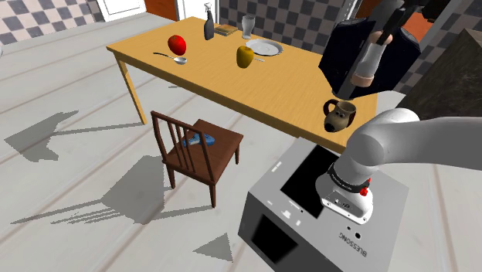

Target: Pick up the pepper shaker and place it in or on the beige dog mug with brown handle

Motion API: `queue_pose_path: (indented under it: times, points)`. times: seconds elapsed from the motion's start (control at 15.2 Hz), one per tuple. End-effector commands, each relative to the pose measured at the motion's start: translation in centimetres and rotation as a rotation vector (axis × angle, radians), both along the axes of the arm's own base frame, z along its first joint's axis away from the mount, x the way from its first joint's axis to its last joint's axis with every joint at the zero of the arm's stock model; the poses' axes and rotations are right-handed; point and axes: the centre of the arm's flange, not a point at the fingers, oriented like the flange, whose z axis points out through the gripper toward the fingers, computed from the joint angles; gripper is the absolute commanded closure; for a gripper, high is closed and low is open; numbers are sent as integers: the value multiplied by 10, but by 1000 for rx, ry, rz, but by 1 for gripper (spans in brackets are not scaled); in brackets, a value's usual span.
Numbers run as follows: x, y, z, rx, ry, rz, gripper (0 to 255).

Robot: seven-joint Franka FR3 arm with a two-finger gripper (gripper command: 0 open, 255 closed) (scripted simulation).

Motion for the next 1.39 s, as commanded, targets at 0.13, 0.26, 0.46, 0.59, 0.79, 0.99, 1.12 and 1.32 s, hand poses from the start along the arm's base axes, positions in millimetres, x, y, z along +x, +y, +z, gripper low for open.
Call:
queue_pose_path:
  times: [0.13,0.26,0.46,0.59,0.79,0.99,1.12,1.32]
  points:
    - [-1,1,-20,0,0,0,255]
    - [-1,1,-31,0,0,0,255]
    - [-1,1,-47,0,0,0,255]
    - [-1,1,-57,0,0,0,255]
    - [-1,1,-73,0,0,0,255]
    - [-1,1,-89,0,0,0,255]
    - [-1,1,-99,0,0,0,255]
    - [-1,1,-115,0,0,0,255]
